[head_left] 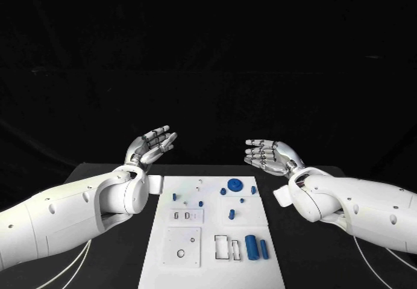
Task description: Assemble the parts on the task board
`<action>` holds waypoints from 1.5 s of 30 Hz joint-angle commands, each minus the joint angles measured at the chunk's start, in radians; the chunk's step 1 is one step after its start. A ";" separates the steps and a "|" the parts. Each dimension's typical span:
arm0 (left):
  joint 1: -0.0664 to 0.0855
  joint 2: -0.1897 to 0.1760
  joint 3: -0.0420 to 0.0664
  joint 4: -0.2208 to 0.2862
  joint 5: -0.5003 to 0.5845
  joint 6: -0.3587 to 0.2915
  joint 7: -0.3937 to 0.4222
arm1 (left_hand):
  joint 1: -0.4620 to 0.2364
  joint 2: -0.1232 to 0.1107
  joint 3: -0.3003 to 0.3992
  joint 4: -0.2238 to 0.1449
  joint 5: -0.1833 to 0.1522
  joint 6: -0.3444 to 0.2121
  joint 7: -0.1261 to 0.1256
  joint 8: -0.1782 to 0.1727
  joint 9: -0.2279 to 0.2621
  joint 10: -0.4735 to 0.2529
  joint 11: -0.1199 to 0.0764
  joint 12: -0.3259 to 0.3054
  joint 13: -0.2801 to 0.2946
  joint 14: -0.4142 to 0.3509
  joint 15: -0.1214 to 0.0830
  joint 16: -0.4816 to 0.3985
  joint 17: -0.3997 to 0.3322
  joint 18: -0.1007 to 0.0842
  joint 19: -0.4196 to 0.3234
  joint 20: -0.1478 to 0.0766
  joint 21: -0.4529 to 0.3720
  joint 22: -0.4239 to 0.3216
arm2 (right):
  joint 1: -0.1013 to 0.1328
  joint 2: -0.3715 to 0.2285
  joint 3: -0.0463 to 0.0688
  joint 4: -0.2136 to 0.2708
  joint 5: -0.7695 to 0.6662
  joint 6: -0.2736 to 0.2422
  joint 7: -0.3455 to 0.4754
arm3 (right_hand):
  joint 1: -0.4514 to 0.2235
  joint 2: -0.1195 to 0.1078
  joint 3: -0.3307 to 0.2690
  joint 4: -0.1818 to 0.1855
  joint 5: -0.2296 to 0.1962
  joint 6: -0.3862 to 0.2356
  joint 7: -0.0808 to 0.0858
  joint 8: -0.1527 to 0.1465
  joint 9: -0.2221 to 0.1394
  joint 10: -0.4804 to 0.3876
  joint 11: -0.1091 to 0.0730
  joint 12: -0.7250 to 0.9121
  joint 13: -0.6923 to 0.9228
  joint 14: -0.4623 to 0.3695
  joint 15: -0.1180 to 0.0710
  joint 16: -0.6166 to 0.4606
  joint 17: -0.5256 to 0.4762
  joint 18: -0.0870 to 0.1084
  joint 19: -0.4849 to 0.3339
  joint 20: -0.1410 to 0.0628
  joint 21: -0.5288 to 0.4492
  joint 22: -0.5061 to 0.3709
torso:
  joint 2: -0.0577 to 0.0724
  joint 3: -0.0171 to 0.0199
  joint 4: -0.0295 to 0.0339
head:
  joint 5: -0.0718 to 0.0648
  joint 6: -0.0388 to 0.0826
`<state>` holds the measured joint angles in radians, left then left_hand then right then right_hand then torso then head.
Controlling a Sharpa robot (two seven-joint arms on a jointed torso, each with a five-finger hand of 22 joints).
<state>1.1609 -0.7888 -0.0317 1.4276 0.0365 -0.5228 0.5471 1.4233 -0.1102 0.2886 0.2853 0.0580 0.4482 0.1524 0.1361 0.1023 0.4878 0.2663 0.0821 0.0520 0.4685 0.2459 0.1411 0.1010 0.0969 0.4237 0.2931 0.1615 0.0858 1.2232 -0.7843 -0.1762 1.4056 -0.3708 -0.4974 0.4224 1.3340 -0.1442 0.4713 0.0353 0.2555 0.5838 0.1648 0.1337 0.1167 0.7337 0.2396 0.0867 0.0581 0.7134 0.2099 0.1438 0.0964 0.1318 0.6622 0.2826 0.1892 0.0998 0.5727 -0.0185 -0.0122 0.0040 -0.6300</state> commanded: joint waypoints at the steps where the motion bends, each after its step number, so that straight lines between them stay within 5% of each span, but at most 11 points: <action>1: 0.003 -0.009 0.001 0.009 -0.036 0.077 0.013 | 0.031 -0.014 0.017 -0.012 -0.003 0.101 0.135 0.037 0.023 0.197 -0.016 0.029 0.009 0.237 -0.028 0.086 0.046 0.048 0.219 -0.003 0.093 0.035 | 0.007 0.000 0.001 -0.007 -0.267 0.014 -0.040 | 0.022 -0.040 0.037 -0.077 0.004 0.259 0.098 0.055 0.037 0.254 -0.038 0.002 0.005 0.264 -0.054 0.068 0.031 0.050 0.199 -0.023 0.096 0.033 | 0.011 0.0027 0.0035 | 0.000 0.001; 3: 0.003 -0.016 0.001 0.018 -0.047 0.086 0.012 | 0.043 -0.019 0.027 -0.021 -0.003 0.168 0.132 0.061 0.038 0.312 -0.027 0.046 0.015 0.277 -0.041 0.100 0.053 0.065 0.261 -0.003 0.109 0.035 | 0.011 0.001 0.002 -0.010 -0.321 0.022 -0.064 | 0.002 -0.058 0.018 -0.075 0.004 0.276 0.093 0.056 0.037 0.276 -0.043 -0.003 0.006 0.286 -0.060 0.072 0.035 0.050 0.211 -0.028 0.103 0.035 | 0.016 0.0034 0.0045 | -0.002 0.002; 10: 0.005 -0.044 0.007 0.059 -0.060 0.116 0.001 | 0.054 -0.025 0.038 -0.033 -0.003 0.197 0.129 0.069 0.044 0.333 -0.030 0.042 0.013 0.285 -0.043 0.098 0.053 0.067 0.267 -0.003 0.106 0.028 | 0.044 0.009 0.004 -0.024 -0.532 0.075 -0.205 | -0.039 -0.098 -0.066 -0.072 0.004 0.316 0.075 0.062 0.037 0.337 -0.062 -0.015 0.011 0.353 -0.082 0.096 0.066 0.050 0.257 -0.046 0.132 0.044 | 0.040 0.0033 0.0106 | -0.008 -0.001; 11: 0.005 -0.048 0.008 0.066 -0.061 0.119 -0.001 | 0.055 -0.026 0.039 -0.033 -0.003 0.198 0.129 0.069 0.044 0.334 -0.030 0.041 0.013 0.285 -0.044 0.097 0.053 0.067 0.268 -0.003 0.106 0.028 | 0.049 0.011 0.004 -0.026 -0.562 0.084 -0.227 | -0.048 -0.099 -0.141 -0.059 0.006 0.320 0.070 0.062 0.037 0.341 -0.065 -0.020 0.013 0.365 -0.086 0.102 0.079 0.050 0.265 -0.049 0.136 0.044 | 0.043 0.0033 0.0106 | -0.009 -0.003; 12: 0.005 -0.052 0.010 0.075 -0.061 0.121 -0.002 | 0.055 -0.026 0.039 -0.033 -0.003 0.198 0.129 0.069 0.044 0.334 -0.030 0.041 0.013 0.285 -0.044 0.097 0.053 0.067 0.268 -0.003 0.106 0.028 | 0.056 0.013 0.004 -0.028 -0.599 0.095 -0.252 | 0.019 -0.036 -0.385 -0.023 0.011 0.321 0.068 0.055 0.031 0.352 -0.070 -0.021 0.021 0.384 -0.093 0.115 0.120 0.049 0.283 -0.055 0.145 0.044 | 0.046 0.0028 0.0109 | -0.011 -0.004; 18: 0.007 -0.087 0.015 0.137 -0.063 0.132 -0.015 | 0.055 -0.029 0.039 -0.035 -0.003 0.203 0.129 0.071 0.045 0.337 -0.030 0.041 0.013 0.285 -0.044 0.096 0.053 0.067 0.268 -0.003 0.105 0.027 | 0.085 0.020 0.004 -0.022 -0.800 0.158 -0.359 | 0.104 -0.029 -0.537 0.148 0.011 0.347 0.031 0.075 0.030 0.397 -0.111 0.014 0.046 0.576 -0.154 0.265 0.265 0.052 0.432 -0.116 0.259 0.099 | 0.067 -0.0012 0.0167 | -0.018 -0.008; 23: 0.009 -0.122 0.019 0.193 -0.063 0.135 -0.024 | 0.055 -0.030 0.039 -0.035 -0.004 0.203 0.130 0.071 0.045 0.338 -0.030 0.040 0.013 0.285 -0.044 0.096 0.053 0.067 0.269 -0.003 0.105 0.027 | 0.096 0.027 0.005 -0.004 -0.938 0.187 -0.406 | 0.164 -0.017 -0.533 0.208 -0.027 0.399 0.008 0.091 0.046 0.449 -0.139 0.027 0.063 0.676 -0.191 0.376 0.384 0.051 0.518 -0.158 0.357 0.159 | 0.089 -0.0053 0.0231 | -0.025 -0.012; 27: 0.010 -0.145 0.022 0.235 -0.063 0.138 -0.028 | 0.054 -0.031 0.038 -0.035 -0.004 0.208 0.130 0.072 0.046 0.339 -0.030 0.040 0.013 0.285 -0.044 0.096 0.053 0.067 0.269 -0.003 0.104 0.026 | 0.099 0.034 0.005 0.010 -1.020 0.211 -0.429 | 0.223 -0.039 -0.454 0.259 0.173 0.427 -0.006 0.083 0.058 0.490 -0.156 0.003 0.061 0.717 -0.213 0.483 0.485 0.048 0.543 -0.185 0.459 0.234 | 0.103 -0.0103 0.0283 | -0.029 -0.013; 29: 0.010 -0.154 0.024 0.255 -0.063 0.139 -0.030 | 0.054 -0.031 0.038 -0.035 -0.004 0.209 0.130 0.073 0.046 0.340 -0.030 0.040 0.013 0.285 -0.044 0.095 0.053 0.067 0.269 -0.003 0.104 0.026 | 0.100 0.039 0.005 0.015 -1.058 0.224 -0.440 | 0.209 -0.070 -0.364 0.259 0.204 0.442 -0.010 0.072 0.063 0.511 -0.158 -0.018 0.053 0.713 -0.216 0.546 0.541 0.040 0.536 -0.190 0.558 0.336 | 0.111 -0.0136 0.0331 | -0.030 -0.013; 34: 0.011 -0.172 0.028 0.292 -0.067 0.141 -0.033 | 0.054 -0.031 0.039 -0.035 -0.003 0.213 0.131 0.074 0.047 0.342 -0.030 0.040 0.013 0.285 -0.044 0.095 0.053 0.068 0.269 -0.003 0.104 0.026 | 0.101 0.057 0.005 0.024 -1.139 0.229 -0.473 | 0.159 -0.141 -0.159 0.250 0.156 0.456 -0.008 0.048 0.079 0.508 -0.157 -0.022 0.030 0.739 -0.214 0.776 0.738 0.000 0.592 -0.185 0.854 0.696 | 0.126 -0.0189 0.0382 | -0.032 -0.012; 45: 0.013 -0.184 0.036 0.321 -0.077 0.144 -0.034 | 0.054 -0.031 0.039 -0.036 -0.003 0.216 0.132 0.075 0.048 0.344 -0.030 0.040 0.013 0.285 -0.044 0.094 0.052 0.068 0.270 -0.003 0.104 0.025 | 0.100 0.083 0.005 0.028 -1.243 0.205 -0.552 | 0.129 -0.150 -0.054 0.215 0.109 0.456 -0.004 0.034 0.103 0.478 -0.149 -0.025 0.010 0.769 -0.206 0.998 0.916 -0.040 0.676 -0.177 1.075 0.992 | 0.147 -0.0263 0.0462 | -0.040 -0.009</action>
<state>1.1715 -0.9725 0.0024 1.7440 -0.0287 -0.4000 0.5113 1.4716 -0.1393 0.3244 0.2537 0.0581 0.6580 0.1803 0.2075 0.1485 0.8242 0.2341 0.1241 0.0653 0.7474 0.2003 0.2368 0.1526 0.1543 0.6863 0.2931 0.2661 0.1124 1.3231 -0.7053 -0.1719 1.4345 -1.5313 -0.2996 -0.0728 1.4727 -0.2938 0.4123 0.2521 0.3660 1.0361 0.1574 0.1737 0.2186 1.2180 0.0911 0.0672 0.0696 1.4633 -0.0003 1.1352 1.0076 0.1072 1.3311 0.1070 1.2579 1.0843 0.7112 -0.0409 0.0300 -0.0326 -0.6403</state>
